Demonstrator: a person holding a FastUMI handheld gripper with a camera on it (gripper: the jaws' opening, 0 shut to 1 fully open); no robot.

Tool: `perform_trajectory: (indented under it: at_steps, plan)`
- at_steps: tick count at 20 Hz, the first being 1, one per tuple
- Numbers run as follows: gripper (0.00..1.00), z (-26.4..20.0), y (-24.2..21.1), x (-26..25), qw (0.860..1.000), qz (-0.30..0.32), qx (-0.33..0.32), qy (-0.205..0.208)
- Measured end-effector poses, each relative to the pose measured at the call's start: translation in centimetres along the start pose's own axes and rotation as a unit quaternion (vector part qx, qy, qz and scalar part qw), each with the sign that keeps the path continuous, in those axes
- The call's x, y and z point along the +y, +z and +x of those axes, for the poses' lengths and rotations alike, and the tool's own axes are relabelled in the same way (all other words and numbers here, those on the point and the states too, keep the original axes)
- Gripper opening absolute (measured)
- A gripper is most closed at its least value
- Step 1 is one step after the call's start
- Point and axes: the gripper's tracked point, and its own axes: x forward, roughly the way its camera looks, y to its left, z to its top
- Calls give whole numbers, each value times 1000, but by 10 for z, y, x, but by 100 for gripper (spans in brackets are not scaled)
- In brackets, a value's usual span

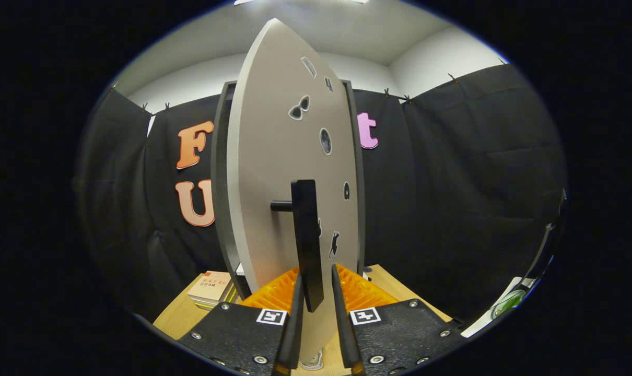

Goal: Open the shoe cabinet door, grab the shoes and put them into the shoe cabinet, then close the shoe cabinet door.

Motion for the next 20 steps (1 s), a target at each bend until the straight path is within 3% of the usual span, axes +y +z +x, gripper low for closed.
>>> perform_trajectory:
  at_steps: [5,9,20]
  plan:
    - [30,-2,-2,-56,999,2,-6,-44]
    - [30,1,6,-80,999,36,-14,-27]
    - [32,2,4,-112,999,4,-18,-26]
